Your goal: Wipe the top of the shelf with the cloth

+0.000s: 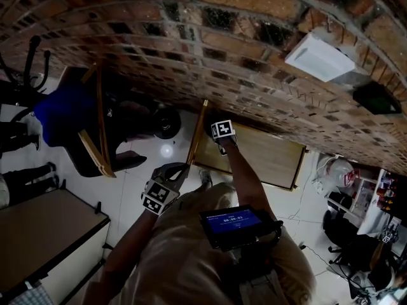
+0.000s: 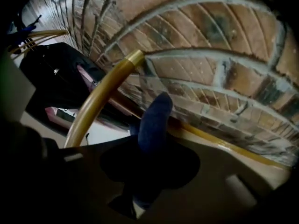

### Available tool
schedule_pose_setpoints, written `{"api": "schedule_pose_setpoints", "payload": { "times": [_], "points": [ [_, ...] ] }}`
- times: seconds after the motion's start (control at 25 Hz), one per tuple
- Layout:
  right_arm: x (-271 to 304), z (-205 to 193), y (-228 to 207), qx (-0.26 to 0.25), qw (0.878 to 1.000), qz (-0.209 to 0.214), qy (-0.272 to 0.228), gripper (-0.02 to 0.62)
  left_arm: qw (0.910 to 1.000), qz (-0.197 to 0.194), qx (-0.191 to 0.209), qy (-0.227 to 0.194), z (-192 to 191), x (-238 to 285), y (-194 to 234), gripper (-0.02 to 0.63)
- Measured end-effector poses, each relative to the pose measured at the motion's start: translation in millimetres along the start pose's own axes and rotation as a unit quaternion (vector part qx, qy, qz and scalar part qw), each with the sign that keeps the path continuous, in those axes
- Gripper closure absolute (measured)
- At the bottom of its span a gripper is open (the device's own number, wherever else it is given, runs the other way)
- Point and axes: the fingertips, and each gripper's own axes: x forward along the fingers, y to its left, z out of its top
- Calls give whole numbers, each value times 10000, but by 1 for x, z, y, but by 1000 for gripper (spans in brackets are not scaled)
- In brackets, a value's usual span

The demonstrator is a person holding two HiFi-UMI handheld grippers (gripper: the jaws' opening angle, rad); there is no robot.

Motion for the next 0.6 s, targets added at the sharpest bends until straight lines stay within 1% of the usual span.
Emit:
{"api": "schedule_pose_setpoints", "payload": {
  "times": [0.12, 0.24, 0.4, 0.52, 0.6],
  "points": [
    [18, -5, -5, -99, 9998, -68, 153, 494, 10000, 8, -26, 60, -7, -1, -3, 601],
    [31, -4, -8, -317, 9989, -251, 228, 494, 9999, 30, -68, 103, -13, -3, -4, 601],
    [43, -6, 1, -404, 9982, -231, 365, 497, 9998, 53, -164, 133, -19, -6, -5, 601],
    [48, 1, 5, -400, 9987, -90, 308, 500, 9998, 45, -159, 141, -22, -3, -6, 601],
    [49, -1, -1, -362, 9988, -163, 299, 500, 9997, 1, -131, 189, -25, 1, -10, 601]
  ]
}}
